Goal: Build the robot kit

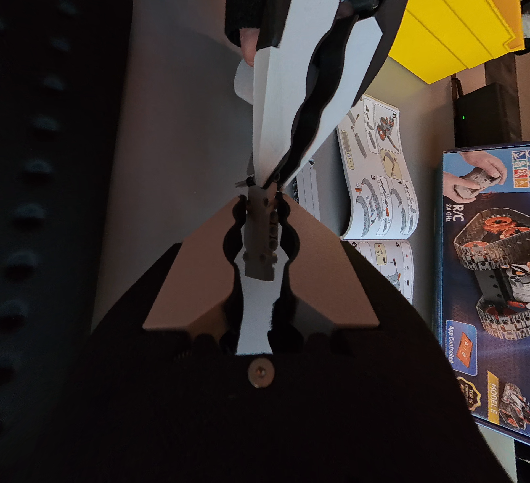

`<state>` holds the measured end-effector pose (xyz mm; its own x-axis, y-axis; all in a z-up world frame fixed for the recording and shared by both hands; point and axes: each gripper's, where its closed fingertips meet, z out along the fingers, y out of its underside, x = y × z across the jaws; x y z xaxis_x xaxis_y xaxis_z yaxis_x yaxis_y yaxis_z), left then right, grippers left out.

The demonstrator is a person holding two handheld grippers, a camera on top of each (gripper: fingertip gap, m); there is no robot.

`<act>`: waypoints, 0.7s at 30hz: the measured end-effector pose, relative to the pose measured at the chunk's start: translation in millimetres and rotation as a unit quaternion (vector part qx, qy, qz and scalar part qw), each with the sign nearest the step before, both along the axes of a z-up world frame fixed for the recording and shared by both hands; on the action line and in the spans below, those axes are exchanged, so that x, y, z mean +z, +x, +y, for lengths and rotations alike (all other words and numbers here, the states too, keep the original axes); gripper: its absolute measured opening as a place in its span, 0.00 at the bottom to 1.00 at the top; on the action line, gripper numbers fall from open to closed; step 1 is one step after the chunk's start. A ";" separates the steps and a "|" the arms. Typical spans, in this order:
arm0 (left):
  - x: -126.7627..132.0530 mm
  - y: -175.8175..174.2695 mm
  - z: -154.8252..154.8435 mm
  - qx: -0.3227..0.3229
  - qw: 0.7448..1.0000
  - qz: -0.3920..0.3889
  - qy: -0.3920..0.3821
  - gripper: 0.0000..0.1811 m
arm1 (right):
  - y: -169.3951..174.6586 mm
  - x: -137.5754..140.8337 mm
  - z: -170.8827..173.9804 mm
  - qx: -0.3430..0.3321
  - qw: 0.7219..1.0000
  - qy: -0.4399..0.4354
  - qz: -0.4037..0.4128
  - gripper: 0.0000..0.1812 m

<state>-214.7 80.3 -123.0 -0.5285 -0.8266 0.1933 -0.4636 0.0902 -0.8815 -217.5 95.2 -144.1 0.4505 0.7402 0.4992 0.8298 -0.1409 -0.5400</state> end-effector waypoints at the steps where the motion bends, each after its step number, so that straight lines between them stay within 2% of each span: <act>1: 0.0 0.0 0.0 -0.001 1.000 -0.002 0.002 0.04 | 0.1 -0.1 0.1 0.001 1.000 -0.001 0.003 0.12; 8: -3.6 -0.3 -0.9 -0.003 1.000 0.005 0.022 0.04 | 0.7 -5.0 -0.4 0.006 1.000 -0.016 0.016 0.12; 12: -4.7 0.7 -0.2 0.001 1.000 0.002 0.029 0.04 | 3.7 -4.5 1.2 0.005 1.000 0.005 -0.020 0.10; 16: 1.3 2.0 0.4 0.006 0.999 -0.022 0.048 0.04 | 10.9 4.8 2.0 0.003 0.999 0.031 -0.023 0.04; 21: 6.2 -0.6 -2.5 -0.003 0.999 -0.026 0.032 0.04 | 6.8 7.9 -1.6 0.012 1.000 0.010 0.020 0.04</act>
<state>-215.3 77.8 -116.8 -0.5411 -0.8335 0.1120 -0.4166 0.1499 -0.8967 -210.7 93.6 -136.1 0.4523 0.7414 0.4958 0.8103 -0.1093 -0.5757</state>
